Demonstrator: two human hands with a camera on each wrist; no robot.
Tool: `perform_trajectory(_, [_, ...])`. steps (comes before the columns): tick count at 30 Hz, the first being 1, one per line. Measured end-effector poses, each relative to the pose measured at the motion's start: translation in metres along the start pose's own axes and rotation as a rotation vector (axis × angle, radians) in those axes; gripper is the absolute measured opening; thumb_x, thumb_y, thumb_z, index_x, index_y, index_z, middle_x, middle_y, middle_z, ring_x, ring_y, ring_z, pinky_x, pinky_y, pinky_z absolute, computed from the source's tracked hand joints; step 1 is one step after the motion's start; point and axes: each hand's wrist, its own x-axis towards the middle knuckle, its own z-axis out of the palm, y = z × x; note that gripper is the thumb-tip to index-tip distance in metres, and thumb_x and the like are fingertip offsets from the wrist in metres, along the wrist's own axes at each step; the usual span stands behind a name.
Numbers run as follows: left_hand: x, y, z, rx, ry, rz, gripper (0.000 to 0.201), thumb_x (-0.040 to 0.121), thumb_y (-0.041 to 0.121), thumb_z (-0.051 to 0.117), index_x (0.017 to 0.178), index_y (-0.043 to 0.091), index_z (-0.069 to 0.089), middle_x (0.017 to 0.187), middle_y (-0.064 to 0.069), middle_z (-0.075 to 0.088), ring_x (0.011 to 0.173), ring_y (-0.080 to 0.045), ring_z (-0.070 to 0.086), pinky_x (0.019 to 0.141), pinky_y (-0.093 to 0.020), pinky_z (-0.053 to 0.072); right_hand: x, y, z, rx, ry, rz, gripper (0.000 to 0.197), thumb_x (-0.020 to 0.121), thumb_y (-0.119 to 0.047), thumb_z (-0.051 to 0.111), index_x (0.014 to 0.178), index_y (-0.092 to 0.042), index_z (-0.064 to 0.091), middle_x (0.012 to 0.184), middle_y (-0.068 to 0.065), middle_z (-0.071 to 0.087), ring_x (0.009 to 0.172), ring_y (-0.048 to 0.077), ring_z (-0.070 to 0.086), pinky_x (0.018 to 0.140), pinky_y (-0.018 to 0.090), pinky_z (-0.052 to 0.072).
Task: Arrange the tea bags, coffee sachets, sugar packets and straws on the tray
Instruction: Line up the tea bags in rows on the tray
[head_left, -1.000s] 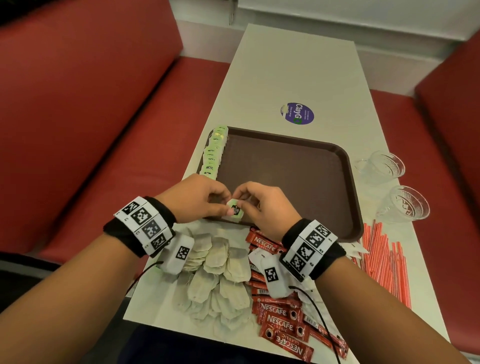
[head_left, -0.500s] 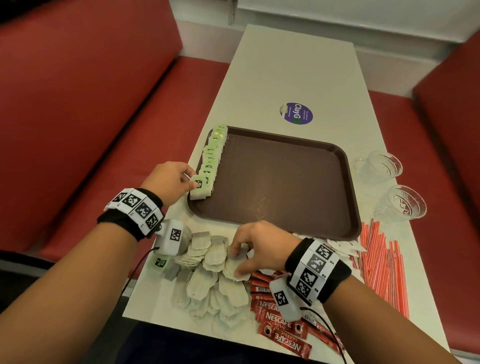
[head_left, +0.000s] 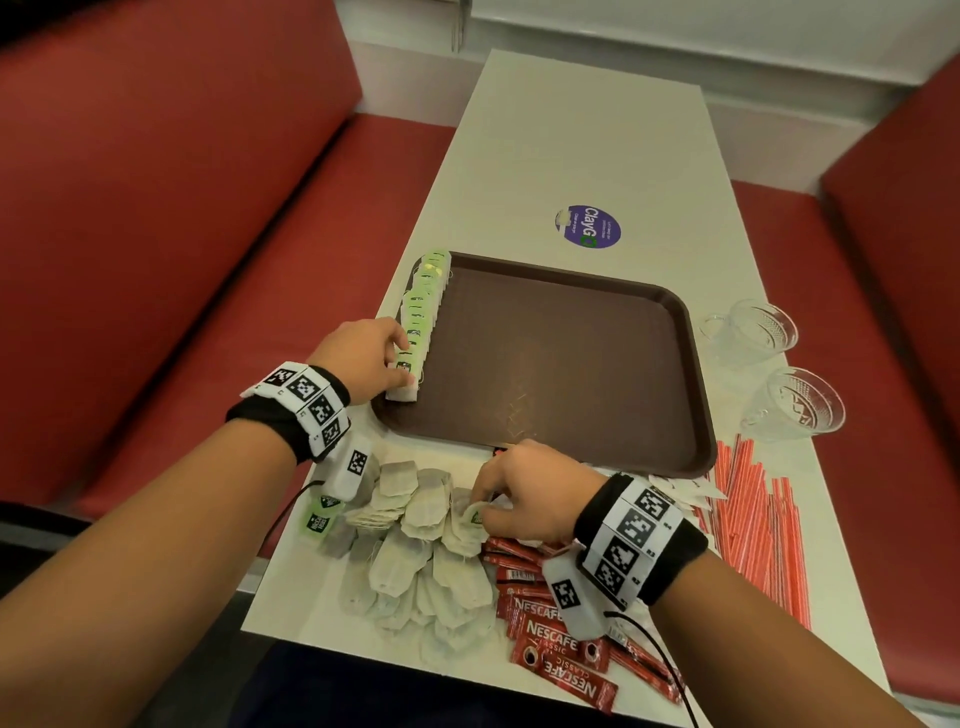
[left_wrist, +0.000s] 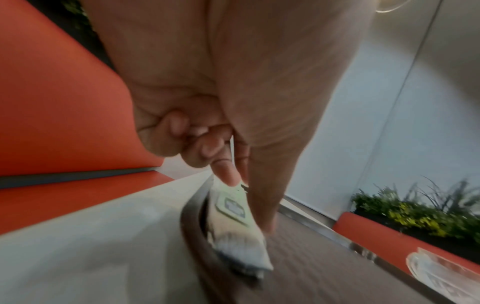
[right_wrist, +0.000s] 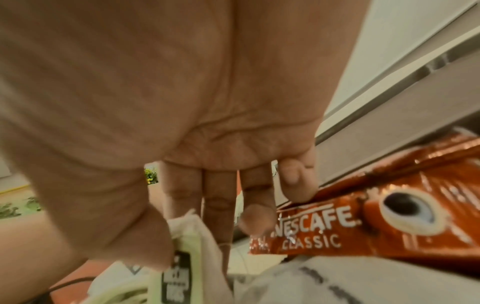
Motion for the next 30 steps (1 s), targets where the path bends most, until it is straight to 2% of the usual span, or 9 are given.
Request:
perform_trajectory(4, [-0.002,0.003,0.005,0.122,-0.124,0.045,0.038,0.073,0.033,0.086,0.105,0.029,0.065,0.095,0.012,0.061,0.086,-0.011,0.057,0.076,-0.028,0.045,0.000,0.000,-0.004,0.028,0.066,-0.018,0.020,0.087,-0.031,0.061,0.100,-0.024,0.074,0.079,-0.011,0.068,0.068,0.005,0.059,0.067,0.028,0.052])
perform_trajectory(12, [-0.022,0.015,-0.003,0.059,-0.087,0.106,0.030,0.081,0.037,0.079,0.107,0.029,0.067,0.093,0.014,0.063,0.078,-0.001,0.054,0.072,-0.026,0.041,-0.007,0.003,-0.006,0.210,0.237,-0.009,0.010,0.082,-0.019,0.073,0.079,-0.021,0.064,0.062,-0.013,0.053,0.057,0.000,0.049,0.058,0.014,0.038])
perform_trajectory(17, [-0.089,0.039,-0.012,-0.123,-0.204,0.245,0.020,0.079,0.045,0.079,0.094,0.035,0.070,0.087,0.019,0.069,0.082,0.007,0.061,0.075,-0.014,0.045,-0.015,0.004,0.002,0.366,0.412,-0.001,0.009,0.081,-0.014,0.069,0.077,-0.014,0.061,0.077,-0.003,0.065,0.066,0.010,0.057,0.066,0.032,0.051])
perform_trajectory(19, [-0.112,0.041,-0.010,-0.072,-0.290,0.267,0.023,0.078,0.051,0.078,0.094,0.036,0.071,0.092,0.022,0.067,0.087,0.009,0.058,0.075,-0.012,0.042,-0.017,0.005,0.007,0.440,0.438,-0.012,0.008,0.081,-0.008,0.066,0.078,-0.006,0.060,0.090,-0.007,0.071,0.066,0.007,0.058,0.066,0.026,0.051])
perform_trajectory(21, [-0.125,0.037,-0.001,0.031,-0.337,0.264,0.032,0.076,0.058,0.076,0.099,0.037,0.070,0.099,0.023,0.064,0.093,0.007,0.056,0.081,-0.016,0.045,-0.019,0.004,0.011,0.503,0.448,-0.010,0.011,0.082,-0.002,0.063,0.077,0.004,0.055,0.095,-0.010,0.073,0.062,0.003,0.055,0.063,0.024,0.049])
perform_trajectory(23, [-0.131,0.031,0.008,0.111,-0.348,0.265,0.040,0.074,0.064,0.074,0.103,0.038,0.067,0.104,0.022,0.061,0.099,0.001,0.055,0.089,-0.026,0.047,-0.022,0.003,0.013,0.556,0.455,0.006,0.013,0.082,0.002,0.058,0.076,0.009,0.049,0.091,-0.007,0.074,0.072,0.010,0.064,0.069,0.030,0.053])
perform_trajectory(25, [-0.135,0.028,0.014,0.125,-0.337,0.264,0.036,0.077,0.063,0.072,0.103,0.038,0.067,0.107,0.022,0.060,0.102,-0.002,0.054,0.091,-0.031,0.048,-0.025,0.000,0.015,0.572,0.464,0.018,0.016,0.082,0.003,0.055,0.071,0.005,0.043,0.083,0.001,0.073,0.077,0.010,0.067,0.070,0.031,0.055])
perform_trajectory(27, [-0.136,0.026,0.016,0.117,-0.306,0.266,0.028,0.083,0.056,0.069,0.102,0.036,0.069,0.107,0.021,0.064,0.102,-0.003,0.056,0.091,-0.033,0.049,-0.028,-0.004,0.018,0.559,0.489,0.031,0.023,0.083,0.000,0.054,0.068,-0.004,0.038,0.075,0.009,0.067,0.068,0.001,0.062,0.065,0.029,0.050])
perform_trajectory(30, [-0.138,0.028,0.015,0.073,-0.248,0.261,0.020,0.088,0.052,0.064,0.097,0.036,0.072,0.098,0.021,0.068,0.090,0.000,0.060,0.082,-0.028,0.049,-0.029,-0.005,0.023,0.519,0.516,0.035,0.025,0.086,-0.014,0.057,0.070,-0.020,0.038,0.066,-0.002,0.047,0.060,0.008,0.042,0.061,0.035,0.042])
